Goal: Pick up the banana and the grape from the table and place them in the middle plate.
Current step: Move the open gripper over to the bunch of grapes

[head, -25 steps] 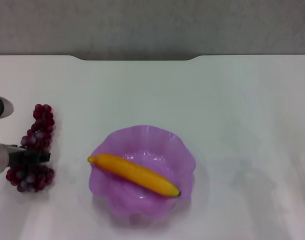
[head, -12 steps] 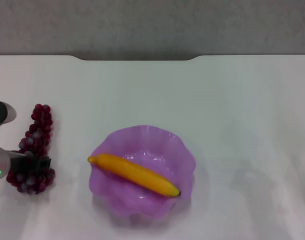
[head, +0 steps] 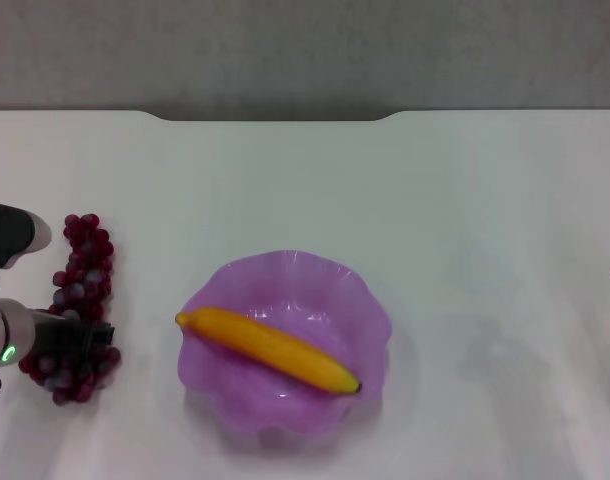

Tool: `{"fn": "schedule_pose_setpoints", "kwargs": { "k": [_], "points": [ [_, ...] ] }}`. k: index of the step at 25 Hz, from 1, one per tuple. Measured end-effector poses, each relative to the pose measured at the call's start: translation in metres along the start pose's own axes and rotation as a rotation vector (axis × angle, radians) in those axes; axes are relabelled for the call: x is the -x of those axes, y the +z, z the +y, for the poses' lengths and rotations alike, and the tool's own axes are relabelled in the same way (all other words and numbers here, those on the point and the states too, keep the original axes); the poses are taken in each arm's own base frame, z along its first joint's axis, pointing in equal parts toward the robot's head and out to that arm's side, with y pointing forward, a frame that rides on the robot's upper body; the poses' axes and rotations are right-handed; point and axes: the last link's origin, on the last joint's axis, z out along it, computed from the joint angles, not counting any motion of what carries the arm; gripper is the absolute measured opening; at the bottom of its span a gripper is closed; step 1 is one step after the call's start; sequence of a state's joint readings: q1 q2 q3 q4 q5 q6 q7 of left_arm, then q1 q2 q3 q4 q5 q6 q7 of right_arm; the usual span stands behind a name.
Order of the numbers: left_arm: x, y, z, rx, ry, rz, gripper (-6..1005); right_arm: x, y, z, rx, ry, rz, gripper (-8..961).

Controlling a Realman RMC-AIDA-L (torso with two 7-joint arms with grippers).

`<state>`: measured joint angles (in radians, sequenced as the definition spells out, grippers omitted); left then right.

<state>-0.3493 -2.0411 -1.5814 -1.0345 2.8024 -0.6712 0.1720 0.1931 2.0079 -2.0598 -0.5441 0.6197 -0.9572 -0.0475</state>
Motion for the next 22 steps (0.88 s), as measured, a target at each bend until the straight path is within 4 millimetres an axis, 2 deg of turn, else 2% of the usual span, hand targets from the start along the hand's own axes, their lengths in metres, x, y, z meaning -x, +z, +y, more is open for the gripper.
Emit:
{"fn": "schedule_pose_setpoints", "kwargs": {
  "k": [8,22],
  "points": [
    [0.0005,-0.0002,0.0014,0.006,0.012,-0.021,872,0.0,0.0,0.0001,0.0,0.0,0.0,32],
    [-0.0021,-0.0008,0.003,0.008,0.04,-0.028,752,-0.0009,-0.0005,-0.0001,0.001,-0.002,0.003,32]
  ]
}}
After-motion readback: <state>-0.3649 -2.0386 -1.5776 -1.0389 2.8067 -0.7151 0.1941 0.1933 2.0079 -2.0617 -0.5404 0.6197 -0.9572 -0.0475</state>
